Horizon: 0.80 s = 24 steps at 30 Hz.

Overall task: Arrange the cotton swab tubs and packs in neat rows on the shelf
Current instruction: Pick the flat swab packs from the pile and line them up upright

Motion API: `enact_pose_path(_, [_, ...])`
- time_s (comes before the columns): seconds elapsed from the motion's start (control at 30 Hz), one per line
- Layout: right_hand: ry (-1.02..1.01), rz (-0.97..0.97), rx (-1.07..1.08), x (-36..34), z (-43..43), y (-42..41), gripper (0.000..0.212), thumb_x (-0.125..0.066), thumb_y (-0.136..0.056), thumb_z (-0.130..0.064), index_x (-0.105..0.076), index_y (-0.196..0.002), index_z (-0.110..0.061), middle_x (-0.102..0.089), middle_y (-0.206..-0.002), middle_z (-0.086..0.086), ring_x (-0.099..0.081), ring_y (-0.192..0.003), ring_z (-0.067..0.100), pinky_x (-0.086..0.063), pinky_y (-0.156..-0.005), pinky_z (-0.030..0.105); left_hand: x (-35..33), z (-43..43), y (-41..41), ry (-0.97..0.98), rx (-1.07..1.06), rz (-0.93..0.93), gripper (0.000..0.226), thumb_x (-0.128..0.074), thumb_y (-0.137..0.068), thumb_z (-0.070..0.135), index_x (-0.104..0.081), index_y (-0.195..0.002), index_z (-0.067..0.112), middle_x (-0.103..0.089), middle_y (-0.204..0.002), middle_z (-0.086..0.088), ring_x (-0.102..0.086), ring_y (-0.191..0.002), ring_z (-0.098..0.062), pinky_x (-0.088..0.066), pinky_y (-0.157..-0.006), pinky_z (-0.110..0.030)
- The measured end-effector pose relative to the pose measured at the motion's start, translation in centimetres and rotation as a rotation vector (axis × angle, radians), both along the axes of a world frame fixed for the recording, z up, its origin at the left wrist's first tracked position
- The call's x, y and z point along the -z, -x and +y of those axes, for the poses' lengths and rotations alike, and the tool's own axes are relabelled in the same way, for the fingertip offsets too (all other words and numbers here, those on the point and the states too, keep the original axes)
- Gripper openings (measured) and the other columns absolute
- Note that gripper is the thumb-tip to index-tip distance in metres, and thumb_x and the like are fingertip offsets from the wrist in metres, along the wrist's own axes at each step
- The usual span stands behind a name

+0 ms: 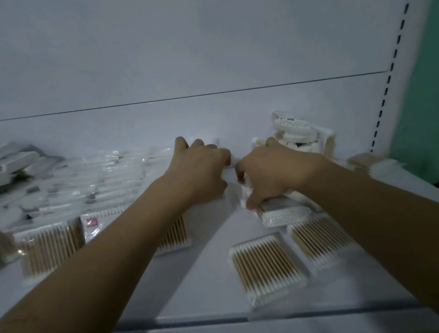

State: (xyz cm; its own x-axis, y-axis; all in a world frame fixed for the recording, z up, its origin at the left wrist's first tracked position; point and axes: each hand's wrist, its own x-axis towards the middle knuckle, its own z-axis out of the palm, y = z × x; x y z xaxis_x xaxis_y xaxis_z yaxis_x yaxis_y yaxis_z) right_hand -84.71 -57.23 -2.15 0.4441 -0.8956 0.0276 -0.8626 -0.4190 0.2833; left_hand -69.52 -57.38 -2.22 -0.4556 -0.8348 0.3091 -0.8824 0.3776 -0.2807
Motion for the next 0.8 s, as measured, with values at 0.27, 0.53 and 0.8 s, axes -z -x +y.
enact_pose_path(0.27, [-0.025,-0.826,0.075,-2.2,0.4,1.8,0.017,-0.067,-0.078,-0.021,-0.075,-0.091,-0.012,-0.069,-0.080,0.001,-0.061,-0.073,0.016,-0.047,-0.064,0.028,1.9,2.1,-0.8,-0.011,0.010,0.517,0.060,-0.064,-0.087,0.041,-0.037,-0.139,0.027,-0.054,-0.133,0.004,-0.047,-0.124,-0.021,-0.025,-0.100,-0.041])
enact_pose_path(0.53, [-0.283,-1.574,0.131,-2.7,0.8,0.2,0.014,-0.057,-0.084,0.001,-0.067,-0.091,-0.005,-0.068,-0.087,0.013,-0.070,-0.076,0.023,-0.062,-0.066,0.038,0.8,3.2,-1.6,0.080,0.004,0.838,0.066,-0.069,-0.085,0.043,-0.037,-0.140,0.028,-0.057,-0.131,0.005,-0.053,-0.120,-0.015,-0.024,-0.099,-0.035])
enact_pose_path(0.8, [-0.432,-1.844,0.014,-2.3,0.7,-1.2,0.026,-0.053,-0.086,0.006,-0.062,-0.108,-0.005,-0.070,-0.103,0.014,-0.070,-0.091,0.029,-0.059,-0.074,0.037,-1.3,3.7,-2.4,-0.200,0.028,1.414,0.049,-0.077,-0.082,0.030,-0.051,-0.121,0.016,-0.066,-0.110,0.000,-0.068,-0.084,-0.015,-0.052,-0.060,-0.025])
